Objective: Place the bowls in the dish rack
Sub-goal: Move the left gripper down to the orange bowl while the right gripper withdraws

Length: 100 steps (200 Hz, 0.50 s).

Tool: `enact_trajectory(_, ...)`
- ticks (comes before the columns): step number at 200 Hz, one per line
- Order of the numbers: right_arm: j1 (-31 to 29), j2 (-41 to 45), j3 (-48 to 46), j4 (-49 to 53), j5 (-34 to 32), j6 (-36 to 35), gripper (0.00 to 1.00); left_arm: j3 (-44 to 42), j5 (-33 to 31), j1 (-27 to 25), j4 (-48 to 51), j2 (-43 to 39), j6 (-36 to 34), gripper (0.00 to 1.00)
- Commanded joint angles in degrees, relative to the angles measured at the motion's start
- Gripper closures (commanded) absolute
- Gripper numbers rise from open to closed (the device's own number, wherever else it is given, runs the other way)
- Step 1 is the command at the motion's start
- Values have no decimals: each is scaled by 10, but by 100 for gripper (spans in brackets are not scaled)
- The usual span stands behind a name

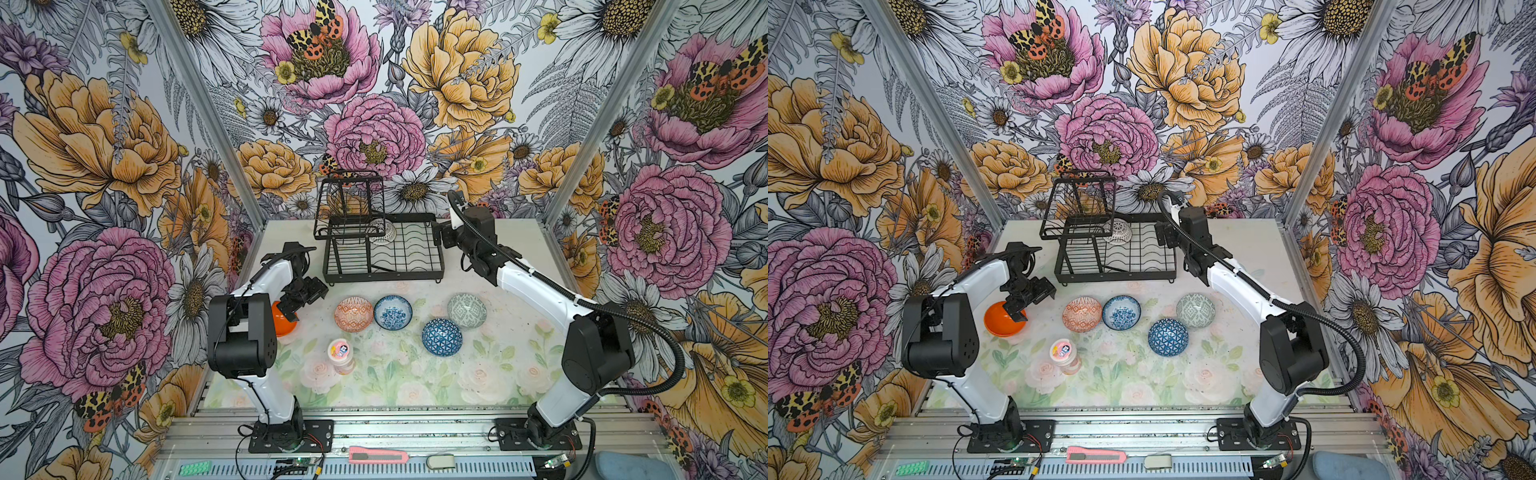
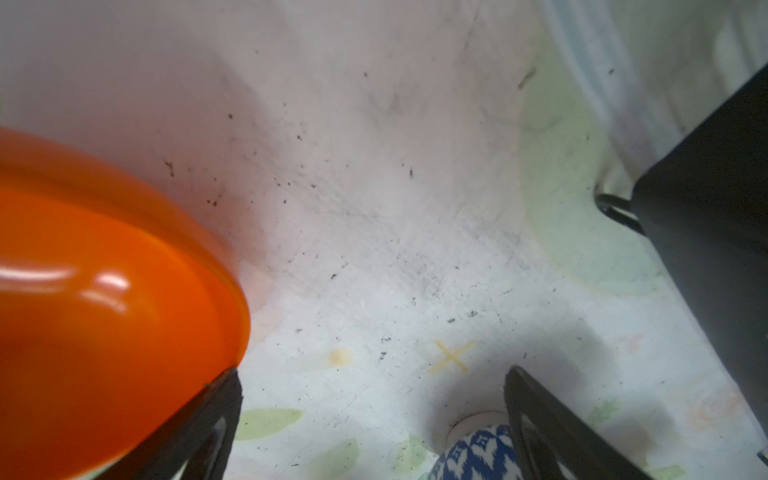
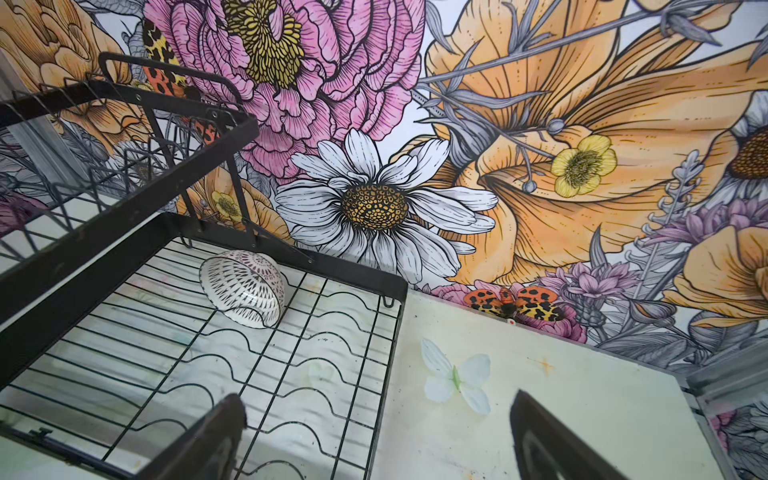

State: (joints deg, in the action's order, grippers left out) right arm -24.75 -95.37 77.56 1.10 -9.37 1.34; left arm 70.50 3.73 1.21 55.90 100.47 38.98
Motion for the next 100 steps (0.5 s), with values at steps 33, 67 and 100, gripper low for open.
enact_trajectory(33,-10,45,-15,12,-22,28,0,-3,24,-30,-22,-29,-3,1)
enact_trajectory(67,-18,55,-23,14,-27,42,1,-4,25,-18,-19,-65,-1,1)
enact_trajectory(100,-22,62,-32,15,-37,60,0,6,19,-3,-20,-102,10,1)
